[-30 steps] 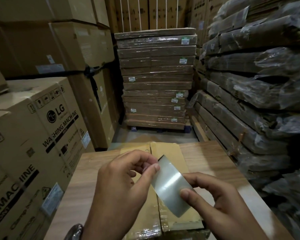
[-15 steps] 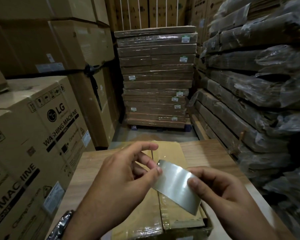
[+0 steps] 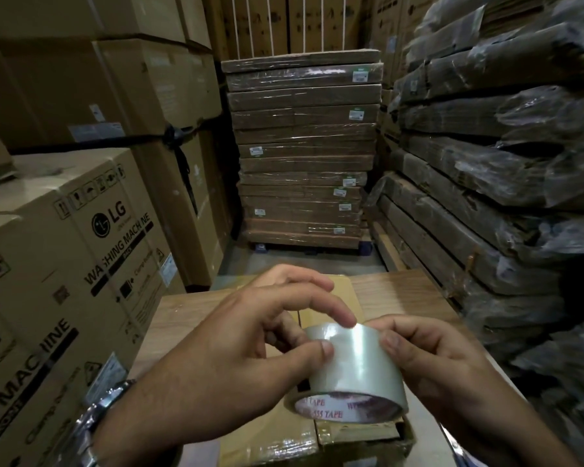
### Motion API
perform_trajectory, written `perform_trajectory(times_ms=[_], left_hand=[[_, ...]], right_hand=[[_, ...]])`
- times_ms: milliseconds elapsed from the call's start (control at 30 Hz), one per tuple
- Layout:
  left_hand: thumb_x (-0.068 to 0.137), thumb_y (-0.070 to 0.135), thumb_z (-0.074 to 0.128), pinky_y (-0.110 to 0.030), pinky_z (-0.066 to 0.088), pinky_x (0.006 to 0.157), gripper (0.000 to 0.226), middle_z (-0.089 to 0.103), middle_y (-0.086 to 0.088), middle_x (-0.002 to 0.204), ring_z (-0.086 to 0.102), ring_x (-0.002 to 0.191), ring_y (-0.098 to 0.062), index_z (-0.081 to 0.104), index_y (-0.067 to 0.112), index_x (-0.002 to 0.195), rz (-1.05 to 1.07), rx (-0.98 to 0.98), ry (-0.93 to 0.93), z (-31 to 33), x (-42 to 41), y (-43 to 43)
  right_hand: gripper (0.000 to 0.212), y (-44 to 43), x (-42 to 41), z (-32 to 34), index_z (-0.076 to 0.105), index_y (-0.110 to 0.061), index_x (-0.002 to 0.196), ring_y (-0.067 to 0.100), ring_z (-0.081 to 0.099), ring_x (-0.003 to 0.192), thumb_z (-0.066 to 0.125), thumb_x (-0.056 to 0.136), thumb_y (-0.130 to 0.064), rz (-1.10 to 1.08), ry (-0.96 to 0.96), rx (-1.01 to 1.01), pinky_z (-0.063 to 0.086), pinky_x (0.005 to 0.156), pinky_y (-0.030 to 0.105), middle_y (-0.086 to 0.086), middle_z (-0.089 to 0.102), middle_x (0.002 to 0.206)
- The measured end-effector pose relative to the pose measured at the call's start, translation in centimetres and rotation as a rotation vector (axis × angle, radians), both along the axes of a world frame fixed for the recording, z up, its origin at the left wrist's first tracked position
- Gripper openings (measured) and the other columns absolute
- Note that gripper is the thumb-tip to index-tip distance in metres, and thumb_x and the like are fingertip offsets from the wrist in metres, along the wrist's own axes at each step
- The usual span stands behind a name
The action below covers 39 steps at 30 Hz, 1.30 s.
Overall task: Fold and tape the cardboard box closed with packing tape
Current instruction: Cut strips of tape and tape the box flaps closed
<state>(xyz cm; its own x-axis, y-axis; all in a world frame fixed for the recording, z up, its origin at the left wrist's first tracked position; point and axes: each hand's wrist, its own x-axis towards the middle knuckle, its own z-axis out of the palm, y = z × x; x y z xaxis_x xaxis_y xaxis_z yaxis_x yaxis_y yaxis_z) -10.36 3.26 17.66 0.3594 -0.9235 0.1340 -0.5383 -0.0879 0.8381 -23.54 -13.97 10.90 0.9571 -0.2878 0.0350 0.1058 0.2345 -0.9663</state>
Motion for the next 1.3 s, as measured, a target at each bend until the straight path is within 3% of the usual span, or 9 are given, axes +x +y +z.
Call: perform_trajectory(times_ms=[300,400,467,567,700,833,1000,1167,1300], left_hand=[[0.067,0.025,0.078,-0.026,0.057,0.073,0.018,0.062,0.020,0.115,0.064,0.064,-0.008,0.076,0.022,0.084,0.013,0.022,0.256,0.9,-0.1,-0.3],[0.086,0.016,0.069,-0.028,0.057,0.078,0.009,0.065,0.011,0.114,0.072,0.077,-0.016,0.076,0.016,0.091,0.006,-0.040,0.285,0.6,0.2,-0.5],[0.089,0.001,0.056,-0.029,0.057,0.083,0.022,0.067,0.003,0.113,0.073,0.088,-0.020,0.075,0.012,0.094,-0.022,-0.053,0.307,0.4,0.4,-0.4],[0.084,-0.002,0.067,-0.025,0.055,0.088,0.022,0.073,0.001,0.106,0.071,0.098,-0.016,0.075,0.015,0.096,-0.053,0.003,0.317,0.6,0.3,-0.2],[0.076,-0.006,0.074,-0.022,0.057,0.080,0.024,0.075,0.001,0.094,0.073,0.089,-0.010,0.076,0.012,0.092,0.020,0.003,0.144,0.9,-0.1,-0.6],[0.076,0.005,0.078,-0.023,0.058,0.073,0.023,0.074,0.013,0.085,0.071,0.079,-0.003,0.076,0.025,0.088,0.072,-0.029,-0.148,0.9,-0.3,-0.9],[0.080,0.020,0.075,-0.020,0.053,0.065,0.021,0.069,0.017,0.087,0.065,0.085,-0.008,0.074,0.033,0.096,0.036,-0.084,-0.387,0.5,0.0,-1.5],[0.080,0.041,0.066,-0.025,0.047,0.077,0.012,0.060,0.017,0.095,0.058,0.099,-0.008,0.073,0.038,0.089,0.008,-0.082,-0.476,0.0,-0.1,-1.7],[0.086,0.037,0.061,-0.026,0.047,0.085,0.009,0.065,0.019,0.100,0.060,0.103,-0.002,0.067,0.030,0.086,-0.048,-0.106,-0.480,-0.3,-0.3,-2.0]], right_hand=[[0.041,-0.6,0.3,0.0,0.070,0.003,0.098,0.020,0.065,0.080,0.073,0.074,-0.030,0.115,0.019,0.167,0.052,0.067,0.022,0.019,0.069,0.092],[0.049,-0.9,0.3,-0.3,0.070,0.005,0.098,0.019,0.065,0.078,0.081,0.070,-0.033,0.116,0.021,0.192,0.052,0.066,0.022,0.019,0.068,0.092],[0.054,-1.2,0.4,-0.6,0.070,0.004,0.097,0.020,0.064,0.077,0.085,0.065,-0.037,0.111,0.020,0.204,0.052,0.066,0.023,0.020,0.067,0.090],[0.053,-1.3,0.5,-0.9,0.070,0.004,0.096,0.020,0.063,0.073,0.085,0.064,-0.035,0.110,0.025,0.226,0.051,0.063,0.023,0.019,0.066,0.087],[0.048,-1.2,0.8,-1.1,0.071,0.004,0.095,0.017,0.065,0.070,0.085,0.065,-0.031,0.161,0.002,0.265,0.052,0.062,0.021,0.016,0.068,0.083],[0.043,-1.2,1.0,-1.0,0.073,0.001,0.092,0.014,0.065,0.068,0.085,0.066,-0.031,0.199,-0.015,0.269,0.051,0.060,0.019,0.012,0.069,0.079],[0.043,-1.3,1.0,-1.0,0.073,0.000,0.094,0.014,0.065,0.067,0.083,0.068,-0.032,0.217,-0.003,0.263,0.050,0.060,0.020,0.012,0.069,0.080],[0.025,-1.4,1.3,-1.2,0.070,-0.001,0.092,0.013,0.062,0.065,0.063,0.085,-0.024,0.256,0.006,0.299,0.047,0.058,0.019,0.010,0.066,0.077],[0.026,-1.3,1.8,-1.2,0.068,-0.004,0.086,0.016,0.051,0.062,0.066,0.081,-0.029,0.192,0.057,0.294,0.039,0.055,0.024,0.010,0.058,0.073]])
